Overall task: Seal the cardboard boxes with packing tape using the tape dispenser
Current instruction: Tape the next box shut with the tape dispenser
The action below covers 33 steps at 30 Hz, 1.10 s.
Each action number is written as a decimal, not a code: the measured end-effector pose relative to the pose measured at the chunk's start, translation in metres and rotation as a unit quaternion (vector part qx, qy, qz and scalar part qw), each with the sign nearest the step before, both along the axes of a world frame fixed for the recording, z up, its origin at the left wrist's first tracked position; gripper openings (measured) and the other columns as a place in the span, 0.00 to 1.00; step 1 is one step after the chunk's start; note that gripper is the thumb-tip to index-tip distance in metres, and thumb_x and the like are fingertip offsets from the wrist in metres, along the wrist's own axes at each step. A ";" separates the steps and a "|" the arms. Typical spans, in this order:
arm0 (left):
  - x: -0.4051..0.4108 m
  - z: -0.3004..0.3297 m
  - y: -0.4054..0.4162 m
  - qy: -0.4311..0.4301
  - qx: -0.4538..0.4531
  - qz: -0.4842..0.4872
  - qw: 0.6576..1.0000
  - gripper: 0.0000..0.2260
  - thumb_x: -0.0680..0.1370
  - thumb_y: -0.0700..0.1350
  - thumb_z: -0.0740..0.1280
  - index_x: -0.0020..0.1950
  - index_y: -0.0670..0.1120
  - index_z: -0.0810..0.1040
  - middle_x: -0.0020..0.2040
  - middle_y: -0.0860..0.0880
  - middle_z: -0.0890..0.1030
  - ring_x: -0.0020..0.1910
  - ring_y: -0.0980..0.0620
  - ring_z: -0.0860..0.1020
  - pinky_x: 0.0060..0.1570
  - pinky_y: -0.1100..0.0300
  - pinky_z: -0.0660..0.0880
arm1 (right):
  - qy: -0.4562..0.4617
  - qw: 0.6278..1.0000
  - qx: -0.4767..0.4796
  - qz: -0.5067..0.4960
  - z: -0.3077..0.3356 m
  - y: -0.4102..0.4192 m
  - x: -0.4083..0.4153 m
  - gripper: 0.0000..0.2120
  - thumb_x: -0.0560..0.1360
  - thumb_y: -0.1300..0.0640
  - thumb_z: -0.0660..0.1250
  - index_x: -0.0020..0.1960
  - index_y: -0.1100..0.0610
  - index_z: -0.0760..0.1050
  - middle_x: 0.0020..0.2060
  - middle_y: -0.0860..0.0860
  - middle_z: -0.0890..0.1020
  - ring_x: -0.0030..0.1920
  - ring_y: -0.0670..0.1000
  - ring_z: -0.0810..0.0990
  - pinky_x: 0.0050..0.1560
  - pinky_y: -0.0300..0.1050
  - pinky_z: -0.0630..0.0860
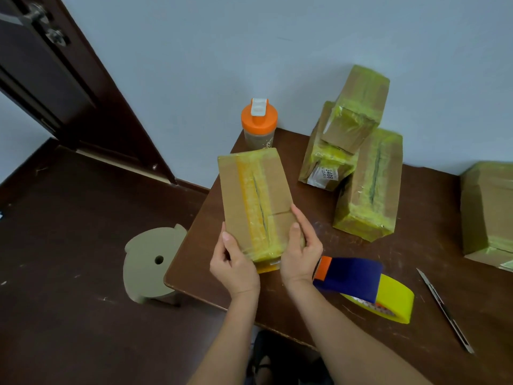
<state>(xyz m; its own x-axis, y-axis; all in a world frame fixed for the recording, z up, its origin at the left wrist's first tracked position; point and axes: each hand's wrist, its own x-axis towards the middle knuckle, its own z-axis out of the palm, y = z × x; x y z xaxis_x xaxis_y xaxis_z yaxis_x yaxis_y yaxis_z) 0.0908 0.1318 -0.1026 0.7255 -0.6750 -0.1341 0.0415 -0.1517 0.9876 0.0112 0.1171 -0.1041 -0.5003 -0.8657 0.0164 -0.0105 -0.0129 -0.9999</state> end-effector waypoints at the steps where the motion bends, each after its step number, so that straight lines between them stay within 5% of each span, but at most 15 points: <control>1: -0.001 -0.001 -0.001 0.001 -0.003 0.003 1.000 0.26 0.79 0.54 0.57 0.56 0.32 0.79 0.50 0.32 0.81 0.52 0.34 0.77 0.49 0.45 0.74 | 0.005 1.000 -0.008 -0.005 -0.001 0.000 0.001 0.17 0.78 0.60 0.57 0.61 0.49 0.78 0.58 0.44 0.82 0.57 0.43 0.79 0.58 0.37 0.73; 5: 0.006 0.003 -0.001 0.055 0.008 -0.059 0.997 0.21 0.81 0.53 0.62 0.66 0.40 0.77 0.59 0.43 0.81 0.60 0.46 0.78 0.56 0.52 0.77 | 0.028 0.998 -0.002 0.053 0.003 0.000 -0.009 0.17 0.81 0.60 0.57 0.67 0.54 0.74 0.60 0.39 0.77 0.59 0.33 0.75 0.56 0.27 0.69; 9: 0.016 0.020 0.008 0.112 -0.005 -0.191 0.975 0.24 0.78 0.50 0.66 0.74 0.49 0.68 0.65 0.55 0.77 0.59 0.64 0.77 0.50 0.72 0.75 | -0.100 0.978 0.100 0.154 0.018 0.011 -0.017 0.17 0.80 0.54 0.64 0.69 0.49 0.72 0.56 0.40 0.81 0.60 0.40 0.78 0.60 0.37 0.75; 16: -0.010 0.089 0.002 0.072 -0.171 -0.158 0.970 0.20 0.82 0.45 0.60 0.73 0.40 0.68 0.68 0.46 0.75 0.66 0.54 0.74 0.58 0.67 0.73 | -0.089 0.991 -0.050 0.089 0.093 0.014 -0.035 0.16 0.83 0.52 0.56 0.64 0.53 0.76 0.56 0.47 0.83 0.60 0.46 0.79 0.58 0.39 0.76; 19: -0.041 0.122 -0.008 0.039 -0.231 -0.202 0.951 0.19 0.82 0.39 0.56 0.73 0.38 0.66 0.69 0.48 0.73 0.68 0.57 0.72 0.60 0.69 0.70 | -0.075 0.992 -0.098 0.030 0.125 0.009 -0.063 0.16 0.84 0.52 0.54 0.58 0.57 0.79 0.52 0.55 0.83 0.54 0.47 0.80 0.54 0.39 0.76; 23: -0.087 0.150 -0.021 0.023 -0.255 -0.279 0.926 0.21 0.81 0.43 0.56 0.74 0.42 0.66 0.69 0.52 0.74 0.68 0.58 0.71 0.63 0.67 0.69 | -0.062 0.989 -0.128 -0.051 0.147 0.008 -0.110 0.22 0.83 0.47 0.54 0.53 0.64 0.77 0.47 0.65 0.79 0.46 0.52 0.77 0.51 0.54 0.76; 29: -0.164 0.175 -0.032 -0.065 -0.167 -0.488 0.854 0.23 0.82 0.52 0.57 0.77 0.52 0.59 0.70 0.60 0.69 0.67 0.69 0.67 0.61 0.74 0.65 | -0.026 0.972 -0.130 -0.196 0.156 0.016 -0.194 0.18 0.85 0.52 0.50 0.57 0.54 0.79 0.49 0.50 0.83 0.53 0.47 0.81 0.54 0.42 0.76; 33: -0.216 0.171 -0.046 -0.193 -0.007 -0.605 0.772 0.31 0.77 0.68 0.51 0.78 0.61 0.46 0.71 0.64 0.63 0.67 0.54 0.72 0.64 0.60 0.67 | 0.058 0.975 -0.019 -0.215 0.152 0.023 -0.261 0.18 0.85 0.51 0.48 0.64 0.50 0.76 0.49 0.43 0.78 0.61 0.49 0.74 0.59 0.39 0.66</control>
<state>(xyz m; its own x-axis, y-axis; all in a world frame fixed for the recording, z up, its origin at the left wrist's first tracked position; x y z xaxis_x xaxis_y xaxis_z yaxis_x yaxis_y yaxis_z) -0.1255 0.0855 0.0685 -0.4544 -0.8892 -0.0527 -0.4207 0.1620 0.8926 -0.2502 0.1400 0.0480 -0.8094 -0.5743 0.1225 -0.1364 -0.0189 -0.9905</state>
